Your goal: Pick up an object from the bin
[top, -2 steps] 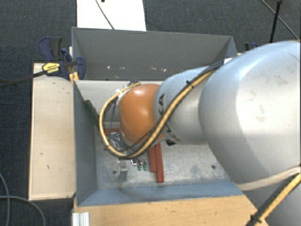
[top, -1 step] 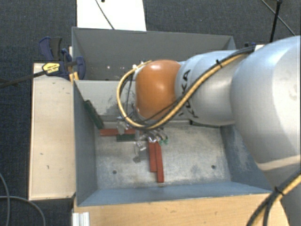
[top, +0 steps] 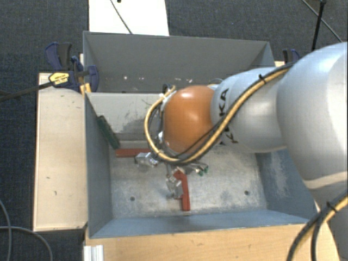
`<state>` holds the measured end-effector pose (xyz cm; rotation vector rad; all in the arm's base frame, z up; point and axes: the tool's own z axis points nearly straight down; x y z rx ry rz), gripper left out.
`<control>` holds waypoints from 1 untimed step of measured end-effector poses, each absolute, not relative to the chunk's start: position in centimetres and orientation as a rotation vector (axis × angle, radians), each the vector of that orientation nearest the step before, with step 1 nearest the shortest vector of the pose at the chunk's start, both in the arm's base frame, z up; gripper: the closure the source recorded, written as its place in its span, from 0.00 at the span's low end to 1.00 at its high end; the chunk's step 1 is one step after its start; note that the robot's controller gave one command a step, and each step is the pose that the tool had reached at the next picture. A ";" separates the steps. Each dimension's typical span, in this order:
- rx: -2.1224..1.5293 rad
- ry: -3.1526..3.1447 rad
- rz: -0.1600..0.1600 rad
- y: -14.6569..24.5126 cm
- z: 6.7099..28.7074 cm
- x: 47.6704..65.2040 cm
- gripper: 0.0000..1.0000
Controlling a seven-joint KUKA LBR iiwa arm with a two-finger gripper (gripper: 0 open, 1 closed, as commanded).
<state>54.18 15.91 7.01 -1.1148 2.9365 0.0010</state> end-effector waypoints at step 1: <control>-1.580 2.715 0.002 16.7 7.1 49.7 0.00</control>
Offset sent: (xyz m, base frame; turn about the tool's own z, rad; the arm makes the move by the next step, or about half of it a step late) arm -0.0444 0.0079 0.0005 -0.3306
